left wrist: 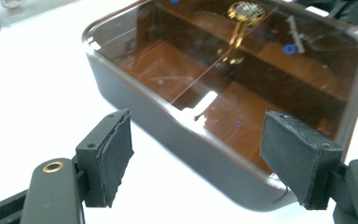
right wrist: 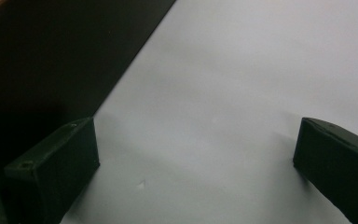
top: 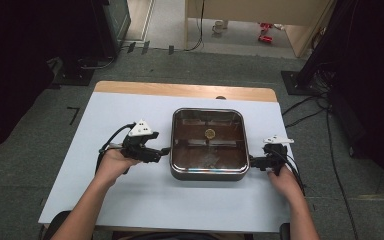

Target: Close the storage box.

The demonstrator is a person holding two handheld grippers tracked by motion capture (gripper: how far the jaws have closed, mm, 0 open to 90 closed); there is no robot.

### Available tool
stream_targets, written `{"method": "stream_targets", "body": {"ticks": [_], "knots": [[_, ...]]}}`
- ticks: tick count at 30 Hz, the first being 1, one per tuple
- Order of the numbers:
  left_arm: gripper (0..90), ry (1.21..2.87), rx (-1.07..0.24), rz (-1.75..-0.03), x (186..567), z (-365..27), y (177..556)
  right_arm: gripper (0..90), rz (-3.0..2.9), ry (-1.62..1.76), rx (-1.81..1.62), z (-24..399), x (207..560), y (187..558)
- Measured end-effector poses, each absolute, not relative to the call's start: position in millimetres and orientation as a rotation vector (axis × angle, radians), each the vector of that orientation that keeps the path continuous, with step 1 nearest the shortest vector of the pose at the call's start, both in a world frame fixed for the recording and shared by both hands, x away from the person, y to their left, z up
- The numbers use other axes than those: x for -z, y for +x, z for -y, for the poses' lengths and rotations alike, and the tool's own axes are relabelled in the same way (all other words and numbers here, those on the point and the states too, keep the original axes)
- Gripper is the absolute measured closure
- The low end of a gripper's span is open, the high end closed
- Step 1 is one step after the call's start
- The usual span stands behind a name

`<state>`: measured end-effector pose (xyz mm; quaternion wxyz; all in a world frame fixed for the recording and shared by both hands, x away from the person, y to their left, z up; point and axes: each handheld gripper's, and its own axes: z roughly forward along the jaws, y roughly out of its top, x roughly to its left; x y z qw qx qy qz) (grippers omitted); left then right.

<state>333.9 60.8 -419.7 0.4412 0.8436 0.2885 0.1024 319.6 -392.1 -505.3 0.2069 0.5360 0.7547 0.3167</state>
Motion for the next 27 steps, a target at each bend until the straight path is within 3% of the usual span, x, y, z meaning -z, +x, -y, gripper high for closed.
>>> {"method": "stream_targets", "body": {"ticks": [16, 22, 27], "knots": [[22.7, 2.112, -0.371, -0.801, 454, -102, 335, 0.0, -2.102, 1.494, -0.882, 392, 505, 320], [22.3, 2.102, -0.310, -0.879, 466, -109, 342, 0.0, -2.101, 1.494, -0.883, 392, 505, 320], [23.0, 2.202, -0.346, -0.892, 484, -102, 349, 0.0, -2.102, 1.494, -0.881, 392, 505, 320]]}}
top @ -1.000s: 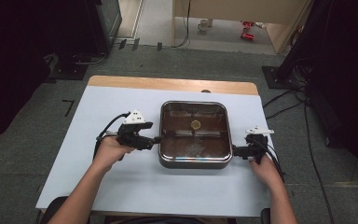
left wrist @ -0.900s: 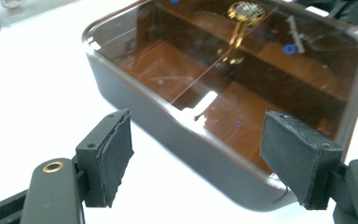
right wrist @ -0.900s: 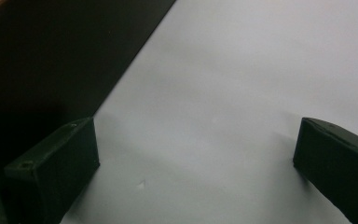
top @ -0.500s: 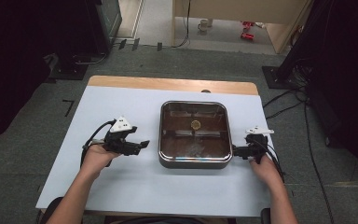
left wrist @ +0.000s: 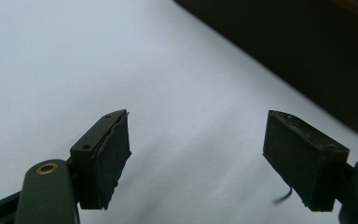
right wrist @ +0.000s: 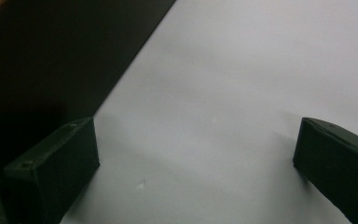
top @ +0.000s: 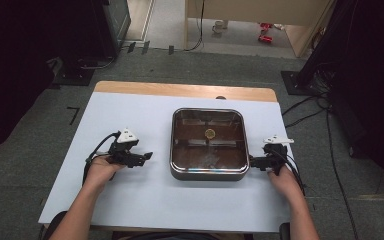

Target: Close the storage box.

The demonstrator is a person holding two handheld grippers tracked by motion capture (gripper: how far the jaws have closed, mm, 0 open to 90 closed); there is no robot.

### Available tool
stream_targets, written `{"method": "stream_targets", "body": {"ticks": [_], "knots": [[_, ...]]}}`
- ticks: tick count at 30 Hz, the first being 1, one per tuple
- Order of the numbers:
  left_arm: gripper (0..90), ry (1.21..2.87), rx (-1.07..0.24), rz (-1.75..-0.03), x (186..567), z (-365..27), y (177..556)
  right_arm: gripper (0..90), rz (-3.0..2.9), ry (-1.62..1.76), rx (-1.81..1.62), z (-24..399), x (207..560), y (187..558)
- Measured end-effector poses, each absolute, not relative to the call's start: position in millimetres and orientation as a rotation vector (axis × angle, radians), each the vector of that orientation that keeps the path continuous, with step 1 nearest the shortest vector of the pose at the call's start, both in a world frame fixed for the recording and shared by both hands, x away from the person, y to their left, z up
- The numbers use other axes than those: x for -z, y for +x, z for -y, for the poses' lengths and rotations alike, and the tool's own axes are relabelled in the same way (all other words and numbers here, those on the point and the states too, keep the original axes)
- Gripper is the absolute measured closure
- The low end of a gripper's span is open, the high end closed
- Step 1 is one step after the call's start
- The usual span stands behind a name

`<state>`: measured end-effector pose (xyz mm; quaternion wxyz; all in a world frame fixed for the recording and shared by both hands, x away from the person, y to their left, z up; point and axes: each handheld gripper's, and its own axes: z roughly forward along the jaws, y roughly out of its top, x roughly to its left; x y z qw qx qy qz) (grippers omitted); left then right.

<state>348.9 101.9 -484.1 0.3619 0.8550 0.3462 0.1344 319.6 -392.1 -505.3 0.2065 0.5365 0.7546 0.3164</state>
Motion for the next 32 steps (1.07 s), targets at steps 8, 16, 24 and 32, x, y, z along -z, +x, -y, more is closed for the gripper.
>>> {"method": "stream_targets", "body": {"ticks": [8, 16, 24, 32], "knots": [[22.4, 2.190, -0.406, -0.934, 495, -81, 334, 0.0, -2.102, 1.494, -0.881, 392, 505, 320], [20.7, 2.151, -0.421, -0.964, 498, -78, 328, 0.0, -2.102, 1.494, -0.881, 392, 505, 320], [20.7, 2.151, -0.423, -0.964, 498, -78, 328, 0.0, -2.102, 1.494, -0.881, 392, 505, 320], [20.9, 2.169, -0.399, -0.928, 497, -78, 325, 0.0, -2.102, 1.494, -0.881, 392, 505, 320]]}}
